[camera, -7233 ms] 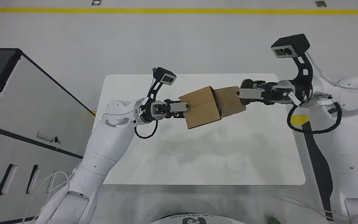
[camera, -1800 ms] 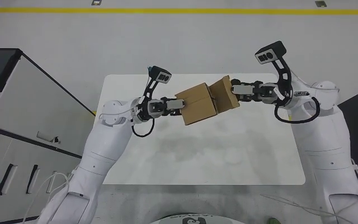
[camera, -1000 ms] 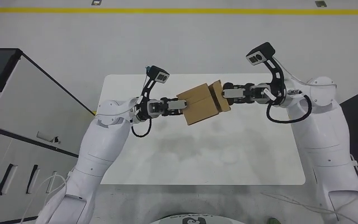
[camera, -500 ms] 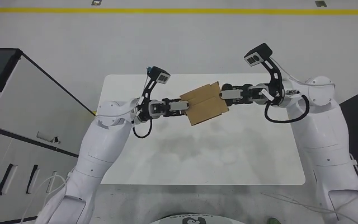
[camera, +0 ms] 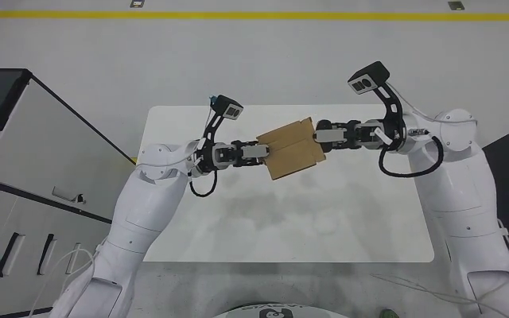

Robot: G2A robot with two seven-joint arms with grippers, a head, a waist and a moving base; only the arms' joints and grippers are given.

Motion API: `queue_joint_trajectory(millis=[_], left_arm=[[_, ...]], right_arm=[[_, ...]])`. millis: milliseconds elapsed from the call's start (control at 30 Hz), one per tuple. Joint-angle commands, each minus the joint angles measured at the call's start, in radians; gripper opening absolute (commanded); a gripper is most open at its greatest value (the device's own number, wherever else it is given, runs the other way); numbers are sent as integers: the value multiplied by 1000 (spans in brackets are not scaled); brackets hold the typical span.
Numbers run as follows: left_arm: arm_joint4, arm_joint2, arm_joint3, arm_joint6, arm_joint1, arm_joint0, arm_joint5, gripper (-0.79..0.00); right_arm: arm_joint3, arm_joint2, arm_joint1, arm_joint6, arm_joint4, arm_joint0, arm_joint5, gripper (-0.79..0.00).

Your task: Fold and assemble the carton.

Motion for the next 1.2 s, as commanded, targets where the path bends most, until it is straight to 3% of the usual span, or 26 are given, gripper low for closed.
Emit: queue_joint_trajectory(millis=[0, 800, 1167], left_arm=[[-1, 2, -1, 1, 0, 0, 2, -785], [-1, 6, -28, 14, 9, 18, 0, -785], [-3, 1, -41, 23, 14, 28, -4, -785]], right_arm=[[-3, -1, 0, -1, 1, -1, -1, -763], [-26, 10, -1, -19, 78, -22, 1, -785], [-30, 38, 6, -21, 34, -39, 19, -785]])
